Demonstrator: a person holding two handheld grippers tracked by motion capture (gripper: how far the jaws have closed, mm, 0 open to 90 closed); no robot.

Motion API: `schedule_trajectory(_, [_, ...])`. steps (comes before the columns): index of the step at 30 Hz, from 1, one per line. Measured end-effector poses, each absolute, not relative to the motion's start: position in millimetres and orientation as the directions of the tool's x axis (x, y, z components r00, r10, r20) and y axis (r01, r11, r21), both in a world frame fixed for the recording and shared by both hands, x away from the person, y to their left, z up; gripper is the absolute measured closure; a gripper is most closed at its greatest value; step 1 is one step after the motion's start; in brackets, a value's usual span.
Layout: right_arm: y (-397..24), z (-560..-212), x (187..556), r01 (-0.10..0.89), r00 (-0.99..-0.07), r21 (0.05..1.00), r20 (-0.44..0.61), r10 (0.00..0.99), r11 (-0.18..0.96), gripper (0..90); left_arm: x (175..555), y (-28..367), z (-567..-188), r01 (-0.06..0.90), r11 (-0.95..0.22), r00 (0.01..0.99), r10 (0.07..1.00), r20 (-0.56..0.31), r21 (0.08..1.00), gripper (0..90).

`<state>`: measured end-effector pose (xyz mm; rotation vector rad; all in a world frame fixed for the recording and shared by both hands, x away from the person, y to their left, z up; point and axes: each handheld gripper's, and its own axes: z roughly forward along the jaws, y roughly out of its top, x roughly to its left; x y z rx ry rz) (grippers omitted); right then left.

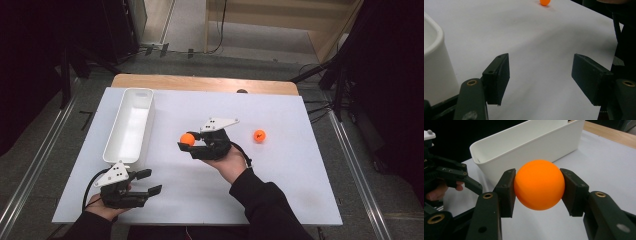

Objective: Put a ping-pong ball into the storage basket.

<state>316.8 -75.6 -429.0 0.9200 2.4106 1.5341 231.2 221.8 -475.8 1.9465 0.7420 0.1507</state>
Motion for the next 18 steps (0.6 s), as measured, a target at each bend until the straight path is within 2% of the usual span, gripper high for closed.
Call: schedule_trajectory(18, [-56.7,-419.4,332.7,0.400,-0.803,0.868,0.176,0.569,0.295,48.3,231.1,221.2,-475.9,0.433,-0.303,0.805,0.554,-0.212,0.849,31.4])
